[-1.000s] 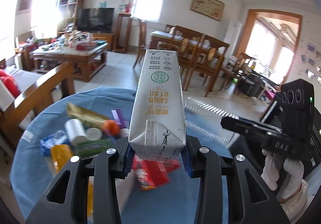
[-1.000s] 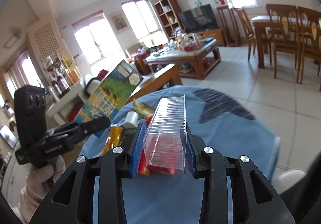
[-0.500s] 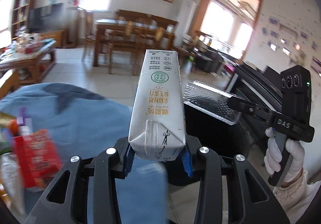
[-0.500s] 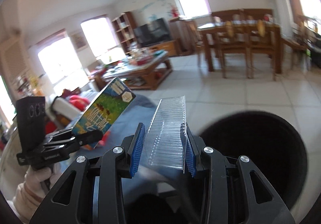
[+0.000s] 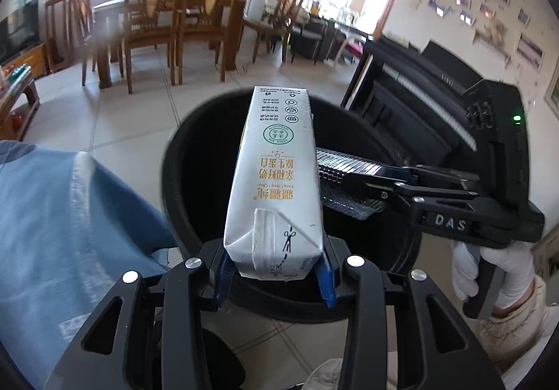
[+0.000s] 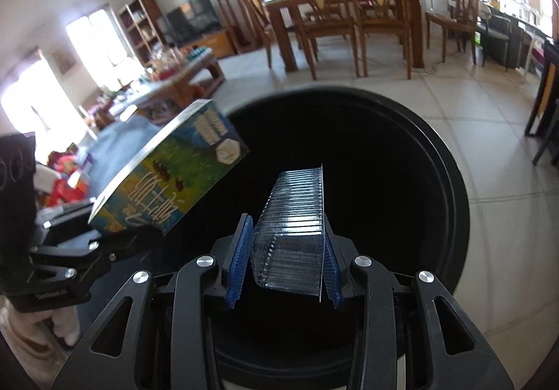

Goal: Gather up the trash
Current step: 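Carry the carton and tray over the black bin with both tools, then open both tools to drop the carton and tray into the bin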

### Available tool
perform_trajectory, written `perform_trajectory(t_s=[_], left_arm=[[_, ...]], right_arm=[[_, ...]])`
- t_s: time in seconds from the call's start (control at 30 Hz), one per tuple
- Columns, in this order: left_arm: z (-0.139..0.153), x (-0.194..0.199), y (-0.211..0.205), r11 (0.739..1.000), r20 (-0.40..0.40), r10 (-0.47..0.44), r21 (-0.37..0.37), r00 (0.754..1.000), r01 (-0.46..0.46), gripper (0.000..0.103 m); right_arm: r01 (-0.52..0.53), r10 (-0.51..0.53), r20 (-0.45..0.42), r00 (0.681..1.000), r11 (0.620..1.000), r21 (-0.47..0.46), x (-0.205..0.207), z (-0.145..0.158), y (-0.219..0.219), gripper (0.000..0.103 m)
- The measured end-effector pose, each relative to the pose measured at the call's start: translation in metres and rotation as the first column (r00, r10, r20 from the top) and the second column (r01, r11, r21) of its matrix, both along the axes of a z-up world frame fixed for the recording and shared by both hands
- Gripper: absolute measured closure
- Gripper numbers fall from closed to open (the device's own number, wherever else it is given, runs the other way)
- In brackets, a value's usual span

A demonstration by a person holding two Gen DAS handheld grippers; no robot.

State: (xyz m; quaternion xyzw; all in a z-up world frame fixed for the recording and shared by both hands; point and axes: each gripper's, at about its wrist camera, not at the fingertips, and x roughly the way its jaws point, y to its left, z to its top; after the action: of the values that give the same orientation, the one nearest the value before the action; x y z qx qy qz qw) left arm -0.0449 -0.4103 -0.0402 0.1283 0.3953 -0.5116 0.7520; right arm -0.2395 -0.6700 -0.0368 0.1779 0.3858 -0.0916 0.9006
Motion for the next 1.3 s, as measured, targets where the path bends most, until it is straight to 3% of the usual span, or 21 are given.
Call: perform_trajectory(t_s=[0.33,0.6,1.07,1.1,1.17,1.3], left_arm=[[-0.014,-0.006,-0.03,0.991,0.057,-0.042,0.129,0.997,0.034,0.064],[-0.026,-0.015,-0.038,0.977,0.115,-0.079,0.207,0.99,0.054,0.064],[-0.026,-0.022,-0.046,0.971,0.164,-0.104,0.232,0.981,0.065,0.062],[-0.025,-0.024,-0.045,0.971,0.171,-0.104,0.23,0.98,0.063,0.062],[-0.024,-0.024,-0.043,0.971,0.182,-0.102,0.23,0.978,0.059,0.062],[-0.019,-0.027,-0.037,0.975,0.188,-0.092,0.214,0.978,0.05,0.062]], right_arm=[[-0.028,0.016,-0.075,0.997,0.987,-0.156,0.008,-0.014,0.016,0.065],[-0.036,0.022,-0.087,0.996,0.985,-0.167,0.018,-0.016,0.012,0.065],[-0.037,0.02,-0.092,0.996,0.981,-0.191,0.023,-0.017,0.021,0.064],[-0.038,0.02,-0.092,0.996,0.981,-0.19,0.023,-0.017,0.021,0.063],[-0.035,0.018,-0.091,0.996,0.983,-0.183,0.023,-0.017,0.021,0.049],[-0.029,0.016,-0.081,0.997,0.986,-0.162,0.023,-0.014,0.021,0.043]])
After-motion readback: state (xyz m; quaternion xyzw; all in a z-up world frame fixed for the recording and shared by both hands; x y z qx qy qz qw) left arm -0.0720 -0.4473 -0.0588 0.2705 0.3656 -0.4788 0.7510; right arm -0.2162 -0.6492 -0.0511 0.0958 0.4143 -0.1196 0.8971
